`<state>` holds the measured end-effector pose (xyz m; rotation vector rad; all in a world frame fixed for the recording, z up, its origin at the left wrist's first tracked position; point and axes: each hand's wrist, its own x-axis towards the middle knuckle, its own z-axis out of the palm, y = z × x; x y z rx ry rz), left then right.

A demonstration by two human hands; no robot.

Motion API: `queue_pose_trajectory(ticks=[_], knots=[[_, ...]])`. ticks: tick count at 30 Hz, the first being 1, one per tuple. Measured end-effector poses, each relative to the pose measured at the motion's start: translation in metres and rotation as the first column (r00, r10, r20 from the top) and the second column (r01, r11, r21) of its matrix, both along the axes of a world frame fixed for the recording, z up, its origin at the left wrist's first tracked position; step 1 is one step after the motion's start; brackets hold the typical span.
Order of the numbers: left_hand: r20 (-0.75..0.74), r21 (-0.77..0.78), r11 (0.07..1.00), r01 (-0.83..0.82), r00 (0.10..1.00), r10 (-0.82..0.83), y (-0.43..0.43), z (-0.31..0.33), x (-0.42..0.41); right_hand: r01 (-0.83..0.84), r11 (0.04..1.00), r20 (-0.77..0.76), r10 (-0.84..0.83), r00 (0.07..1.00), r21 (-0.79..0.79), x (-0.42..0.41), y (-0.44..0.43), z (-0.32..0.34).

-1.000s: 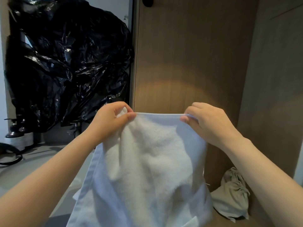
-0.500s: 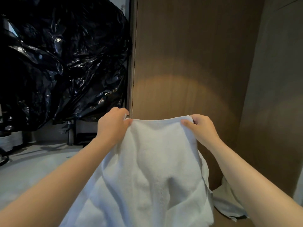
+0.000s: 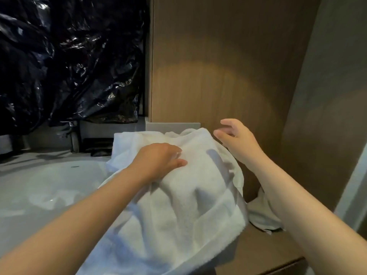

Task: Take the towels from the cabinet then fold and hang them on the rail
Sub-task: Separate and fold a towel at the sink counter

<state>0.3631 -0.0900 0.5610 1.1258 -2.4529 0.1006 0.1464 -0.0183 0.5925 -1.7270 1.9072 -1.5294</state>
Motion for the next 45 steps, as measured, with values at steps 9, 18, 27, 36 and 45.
queue_pose_trajectory(ticks=[9, 18, 27, 36, 45], knots=[[-0.128, 0.025, 1.0, -0.009, 0.992, 0.012, -0.005, -0.016, -0.002, -0.084, 0.993, -0.084, 0.091, 0.992, 0.079, -0.018, 0.111, -0.083], [-0.212, 0.073, 0.997, -0.011, 0.977, 0.026, -0.007, -0.024, 0.002, -0.173, 0.975, -0.072, 0.185, 0.98, 0.141, -0.019, 0.115, -0.104], [-0.32, 0.02, 0.998, 0.064, 0.946, -0.055, -0.019, -0.034, 0.017, -0.18, 0.968, -0.144, 0.206, 0.968, 0.173, -0.01, 0.098, -0.086], [-0.287, 0.063, 0.997, 0.04, 0.958, -0.02, -0.022, -0.035, 0.017, -0.167, 0.961, -0.515, 0.261, 0.816, 0.222, -0.026, 0.106, -0.091], [-0.293, 0.072, 0.997, 0.003, 0.956, 0.018, -0.033, -0.045, 0.019, -0.232, 0.972, -0.438, 0.19, 0.879, -0.044, -0.014, 0.111, -0.082]])
